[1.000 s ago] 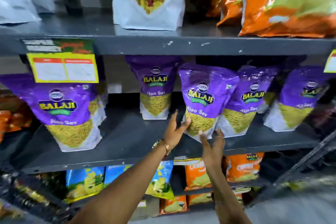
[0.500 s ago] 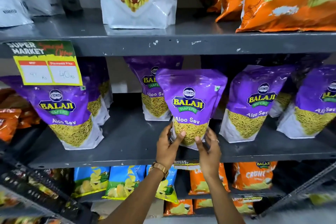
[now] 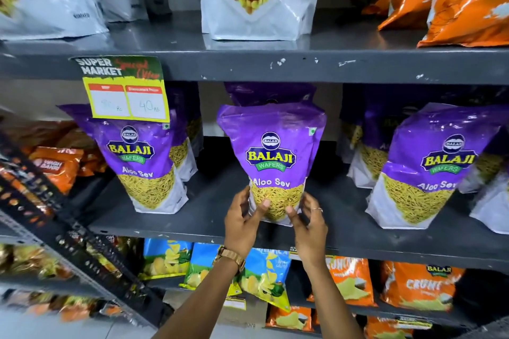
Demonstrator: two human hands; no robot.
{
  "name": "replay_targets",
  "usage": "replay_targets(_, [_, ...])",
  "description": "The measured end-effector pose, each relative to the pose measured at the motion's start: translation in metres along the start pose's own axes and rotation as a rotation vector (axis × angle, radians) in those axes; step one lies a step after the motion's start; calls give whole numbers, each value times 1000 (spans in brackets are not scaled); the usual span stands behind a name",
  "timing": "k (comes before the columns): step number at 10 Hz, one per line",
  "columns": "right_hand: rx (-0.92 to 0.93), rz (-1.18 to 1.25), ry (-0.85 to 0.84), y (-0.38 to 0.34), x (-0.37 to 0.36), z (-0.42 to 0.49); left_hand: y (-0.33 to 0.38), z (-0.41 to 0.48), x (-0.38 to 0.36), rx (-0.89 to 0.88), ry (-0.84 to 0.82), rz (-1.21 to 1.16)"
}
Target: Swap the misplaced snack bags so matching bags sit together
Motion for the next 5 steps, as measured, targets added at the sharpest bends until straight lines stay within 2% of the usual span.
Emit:
replay_targets(3, [-6,-52,-36,-6,-8,4,2,4,3,15,9,49])
replay_targets(4, [-29,-100,-58,-11,-8,1,6,4,7,-6,-53,79])
replay_targets(5, [-3,-180,10,-34,-1,-10,20,-5,13,2,-115,77])
Point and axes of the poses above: each hand's wrist, its own z-axis towards the middle knuckle, its own x-axis out of the back of the hand, y = z × x, the point moved 5 cm from there along z, towards the middle knuckle, and after that the axes turned 3 degrees about z, right-handed, at the moved point
